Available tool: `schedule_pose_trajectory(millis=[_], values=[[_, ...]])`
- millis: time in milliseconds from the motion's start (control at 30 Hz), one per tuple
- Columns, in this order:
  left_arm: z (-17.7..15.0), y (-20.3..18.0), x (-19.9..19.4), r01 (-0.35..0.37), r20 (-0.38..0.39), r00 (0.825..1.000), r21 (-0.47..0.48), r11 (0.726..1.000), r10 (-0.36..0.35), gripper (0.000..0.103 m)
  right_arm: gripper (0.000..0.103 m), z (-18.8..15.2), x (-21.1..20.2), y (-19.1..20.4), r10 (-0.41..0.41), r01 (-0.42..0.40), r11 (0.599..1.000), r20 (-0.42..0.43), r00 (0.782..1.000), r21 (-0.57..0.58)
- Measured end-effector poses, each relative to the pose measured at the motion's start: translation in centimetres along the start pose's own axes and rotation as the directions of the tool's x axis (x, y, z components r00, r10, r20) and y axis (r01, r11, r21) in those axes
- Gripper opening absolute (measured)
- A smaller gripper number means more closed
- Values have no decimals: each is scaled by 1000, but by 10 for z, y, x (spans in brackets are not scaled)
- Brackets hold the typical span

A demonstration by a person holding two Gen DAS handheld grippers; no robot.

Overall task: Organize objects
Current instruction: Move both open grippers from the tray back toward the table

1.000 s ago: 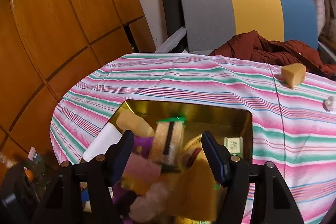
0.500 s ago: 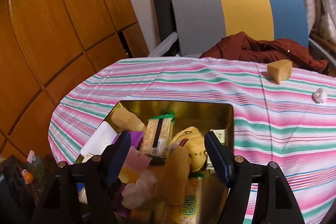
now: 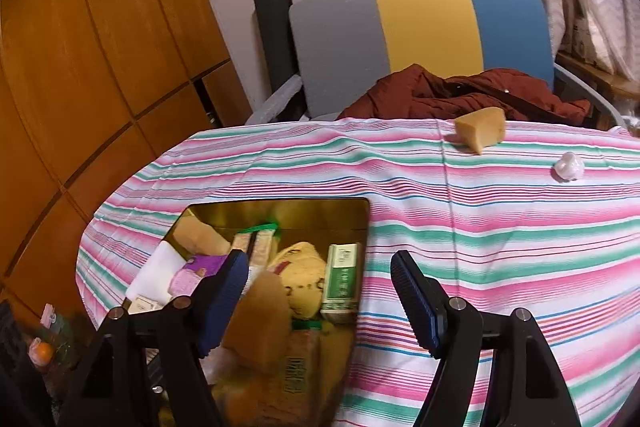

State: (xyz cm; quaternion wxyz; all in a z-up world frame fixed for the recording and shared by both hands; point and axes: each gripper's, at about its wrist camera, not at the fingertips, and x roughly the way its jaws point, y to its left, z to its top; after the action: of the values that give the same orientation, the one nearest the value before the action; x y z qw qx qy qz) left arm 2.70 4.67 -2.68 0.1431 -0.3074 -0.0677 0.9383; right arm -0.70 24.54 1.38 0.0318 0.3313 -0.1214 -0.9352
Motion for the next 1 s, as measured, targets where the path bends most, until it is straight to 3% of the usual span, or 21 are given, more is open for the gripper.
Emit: schedule_pose_trajectory(millis=[600,1000], values=[[-3,-62,-3,113,-29,993,107,988,-111,64,77,-17,-4,-98,-180,182,980,-26,983,75],[3,-135,19,247,-118,967,230,941,-225,65,77,-21,-5,-182,-310,314,936,-51,949,158]])
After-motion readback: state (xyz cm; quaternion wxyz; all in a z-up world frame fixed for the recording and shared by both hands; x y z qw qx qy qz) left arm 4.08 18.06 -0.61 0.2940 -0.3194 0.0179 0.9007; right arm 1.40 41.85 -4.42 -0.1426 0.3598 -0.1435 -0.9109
